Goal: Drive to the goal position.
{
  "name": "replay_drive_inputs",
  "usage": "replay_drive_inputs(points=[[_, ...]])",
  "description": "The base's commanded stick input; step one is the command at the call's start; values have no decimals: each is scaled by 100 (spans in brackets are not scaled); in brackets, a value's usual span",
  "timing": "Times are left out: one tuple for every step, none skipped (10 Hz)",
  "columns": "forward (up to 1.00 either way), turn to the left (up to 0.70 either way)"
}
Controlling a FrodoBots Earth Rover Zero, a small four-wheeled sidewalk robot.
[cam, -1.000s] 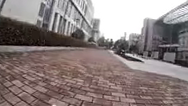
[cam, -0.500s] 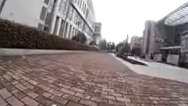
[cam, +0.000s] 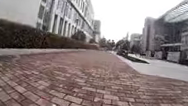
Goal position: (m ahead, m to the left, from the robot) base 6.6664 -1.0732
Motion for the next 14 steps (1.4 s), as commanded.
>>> replay_drive_inputs(points=[[70,0],[70,0],[70,0],[70,0],[70,0],[70,0],[70,0],[70,0],[70,0],[70,0],[70,0],[70,0],[70,0],[70,0]])
